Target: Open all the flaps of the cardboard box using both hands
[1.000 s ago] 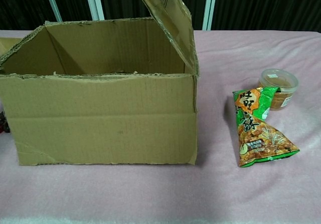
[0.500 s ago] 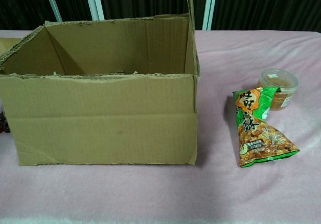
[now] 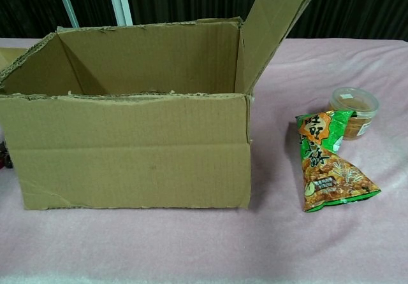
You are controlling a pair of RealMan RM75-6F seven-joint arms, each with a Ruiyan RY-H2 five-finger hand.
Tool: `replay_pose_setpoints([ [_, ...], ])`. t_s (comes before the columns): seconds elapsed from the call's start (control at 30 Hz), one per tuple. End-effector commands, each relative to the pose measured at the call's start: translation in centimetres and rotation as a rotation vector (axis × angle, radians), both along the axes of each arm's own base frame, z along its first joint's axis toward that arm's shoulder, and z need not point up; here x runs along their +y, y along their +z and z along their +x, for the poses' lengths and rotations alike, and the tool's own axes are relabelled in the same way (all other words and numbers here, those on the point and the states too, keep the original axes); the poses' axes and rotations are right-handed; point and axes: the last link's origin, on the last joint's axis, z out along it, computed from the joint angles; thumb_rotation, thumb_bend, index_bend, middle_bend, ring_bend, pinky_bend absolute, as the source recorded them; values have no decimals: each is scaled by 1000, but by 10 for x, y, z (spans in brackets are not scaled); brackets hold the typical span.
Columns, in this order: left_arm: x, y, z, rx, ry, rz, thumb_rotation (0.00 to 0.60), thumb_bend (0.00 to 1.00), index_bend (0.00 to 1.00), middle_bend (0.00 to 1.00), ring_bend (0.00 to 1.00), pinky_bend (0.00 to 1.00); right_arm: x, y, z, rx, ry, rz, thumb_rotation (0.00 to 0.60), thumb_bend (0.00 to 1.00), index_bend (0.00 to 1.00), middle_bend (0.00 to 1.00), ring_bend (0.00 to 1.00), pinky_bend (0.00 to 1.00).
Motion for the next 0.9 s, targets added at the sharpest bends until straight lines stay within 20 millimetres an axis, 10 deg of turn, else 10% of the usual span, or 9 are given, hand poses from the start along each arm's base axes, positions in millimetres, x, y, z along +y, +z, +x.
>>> replay_pose_setpoints([
  [0.03, 0, 0, 0, 2, 1, 1, 600, 154, 0, 0, 0, 0, 2, 9, -17, -5, -36, -22, 600, 400, 272, 172, 99, 226],
  [0.47, -3, -3, 0, 55, 1, -22, 600, 154, 0, 0, 0, 0, 22, 16, -97, -285, -279, -38, 600, 398, 249, 168, 100, 226],
  [0.9, -17, 4, 8, 195, -4, -42, 600, 154, 0, 0, 0, 0, 78, -4, -211, -972, -501, -138, 600, 303, 0, 2, 0, 226],
])
